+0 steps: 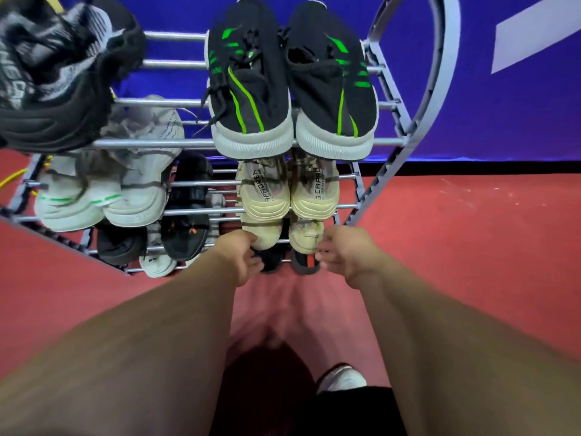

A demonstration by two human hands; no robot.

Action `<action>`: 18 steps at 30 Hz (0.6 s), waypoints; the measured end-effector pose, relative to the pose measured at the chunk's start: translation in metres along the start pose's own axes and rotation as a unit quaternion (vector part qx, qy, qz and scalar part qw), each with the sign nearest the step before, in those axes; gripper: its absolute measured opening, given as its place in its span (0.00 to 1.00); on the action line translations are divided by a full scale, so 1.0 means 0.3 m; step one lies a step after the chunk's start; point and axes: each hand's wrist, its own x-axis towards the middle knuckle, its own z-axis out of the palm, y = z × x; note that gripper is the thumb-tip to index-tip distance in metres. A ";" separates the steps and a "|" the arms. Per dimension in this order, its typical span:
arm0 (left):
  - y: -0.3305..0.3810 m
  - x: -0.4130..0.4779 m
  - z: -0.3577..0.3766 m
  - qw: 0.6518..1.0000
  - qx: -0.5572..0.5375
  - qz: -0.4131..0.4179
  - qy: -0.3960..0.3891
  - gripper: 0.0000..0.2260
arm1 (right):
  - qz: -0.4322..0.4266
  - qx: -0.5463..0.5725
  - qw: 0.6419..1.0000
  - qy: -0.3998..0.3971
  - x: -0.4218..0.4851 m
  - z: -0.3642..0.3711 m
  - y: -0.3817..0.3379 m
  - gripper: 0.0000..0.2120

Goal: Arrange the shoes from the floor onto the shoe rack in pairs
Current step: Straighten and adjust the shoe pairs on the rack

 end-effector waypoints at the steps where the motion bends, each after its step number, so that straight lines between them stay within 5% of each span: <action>1: 0.000 0.007 0.005 1.000 -0.020 -0.003 0.000 0.19 | 0.004 -0.003 1.000 -0.009 0.007 -0.001 0.002 0.07; 8: 0.007 0.023 0.010 0.998 -0.063 0.000 0.011 0.07 | -0.022 -0.046 0.999 -0.003 0.013 -0.015 0.024 0.06; 18: 0.081 -0.100 -0.152 0.999 0.051 0.019 0.004 0.14 | -0.016 -0.283 0.954 -0.097 -0.005 0.084 0.035 0.10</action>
